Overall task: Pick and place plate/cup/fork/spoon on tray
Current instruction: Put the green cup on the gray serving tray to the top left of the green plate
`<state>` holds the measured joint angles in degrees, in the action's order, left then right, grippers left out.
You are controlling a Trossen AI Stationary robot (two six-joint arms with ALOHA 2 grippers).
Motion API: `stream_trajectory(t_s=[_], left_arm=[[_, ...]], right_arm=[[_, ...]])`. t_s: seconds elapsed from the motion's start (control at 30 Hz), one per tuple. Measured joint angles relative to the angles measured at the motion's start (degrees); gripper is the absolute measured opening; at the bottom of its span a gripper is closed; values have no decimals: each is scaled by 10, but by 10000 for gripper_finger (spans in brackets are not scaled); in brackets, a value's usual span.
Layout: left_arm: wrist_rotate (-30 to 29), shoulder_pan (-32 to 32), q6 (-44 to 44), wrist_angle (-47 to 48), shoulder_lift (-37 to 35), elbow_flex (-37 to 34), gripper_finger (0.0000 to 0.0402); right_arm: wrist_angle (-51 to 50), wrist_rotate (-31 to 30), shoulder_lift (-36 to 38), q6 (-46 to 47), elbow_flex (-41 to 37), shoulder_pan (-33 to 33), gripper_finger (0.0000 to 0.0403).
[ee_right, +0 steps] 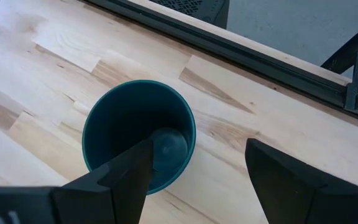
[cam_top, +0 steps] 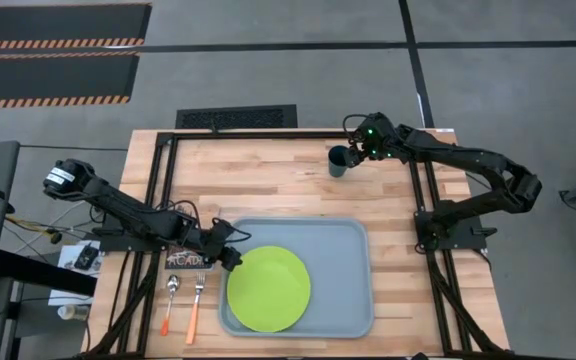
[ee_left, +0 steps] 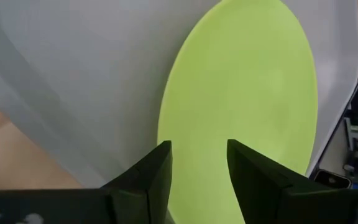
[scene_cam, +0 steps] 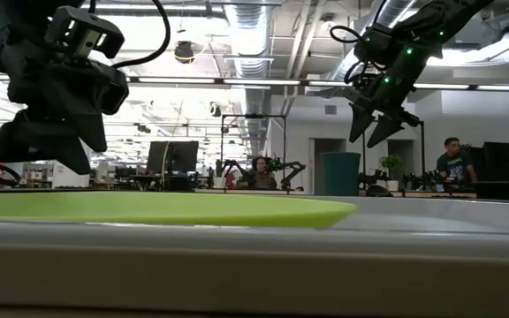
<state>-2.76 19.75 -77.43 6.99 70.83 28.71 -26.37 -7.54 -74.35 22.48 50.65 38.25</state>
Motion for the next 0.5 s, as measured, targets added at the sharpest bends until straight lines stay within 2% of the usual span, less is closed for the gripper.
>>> stream_trajectory(t_s=[0.23,0.5], left_arm=[[7,0,9,0,0,0,139],[60,-26,33,-19,-13,0,139]], right_arm=[[0,0,0,0,0,0,281],[0,0,0,0,0,0,281]])
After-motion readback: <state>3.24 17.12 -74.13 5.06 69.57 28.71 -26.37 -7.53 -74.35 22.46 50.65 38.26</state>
